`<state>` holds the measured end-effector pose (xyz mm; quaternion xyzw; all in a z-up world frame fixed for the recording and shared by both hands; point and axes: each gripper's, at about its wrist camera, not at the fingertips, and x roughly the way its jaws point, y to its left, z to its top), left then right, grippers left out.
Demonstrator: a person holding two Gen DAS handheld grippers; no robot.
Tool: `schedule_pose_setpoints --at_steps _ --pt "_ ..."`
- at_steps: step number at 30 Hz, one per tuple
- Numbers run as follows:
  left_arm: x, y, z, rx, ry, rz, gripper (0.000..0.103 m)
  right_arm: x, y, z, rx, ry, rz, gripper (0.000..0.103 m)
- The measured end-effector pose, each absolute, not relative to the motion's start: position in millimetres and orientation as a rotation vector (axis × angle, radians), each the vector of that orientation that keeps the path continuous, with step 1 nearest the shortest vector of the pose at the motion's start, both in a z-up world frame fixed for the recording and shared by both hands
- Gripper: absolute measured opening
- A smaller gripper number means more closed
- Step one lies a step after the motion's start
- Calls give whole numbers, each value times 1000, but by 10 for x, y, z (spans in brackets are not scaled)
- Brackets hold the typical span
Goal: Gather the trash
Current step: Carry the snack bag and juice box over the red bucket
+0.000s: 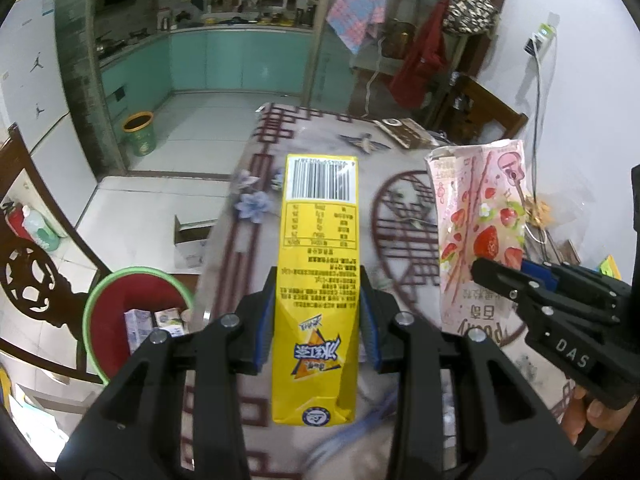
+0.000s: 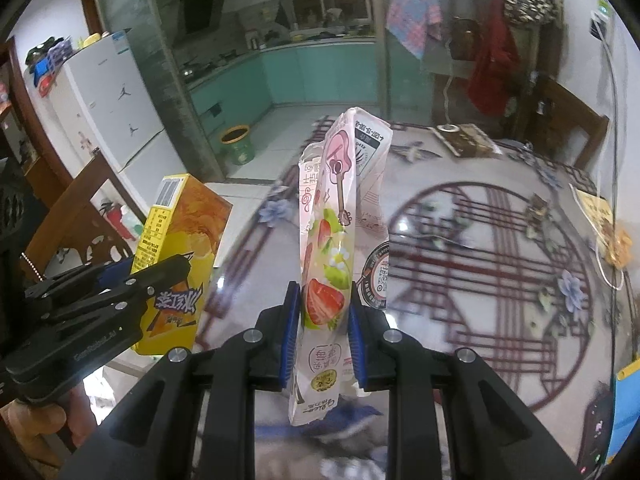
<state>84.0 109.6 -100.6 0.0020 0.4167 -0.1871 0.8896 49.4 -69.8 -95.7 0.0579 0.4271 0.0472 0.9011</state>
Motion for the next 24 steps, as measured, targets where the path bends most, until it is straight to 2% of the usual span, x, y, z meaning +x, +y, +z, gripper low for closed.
schedule_pose_setpoints --at_steps 24 --pt "1268 2807 -1439 -76 965 -159 35 1254 1003 -1377 23 1019 321 22"
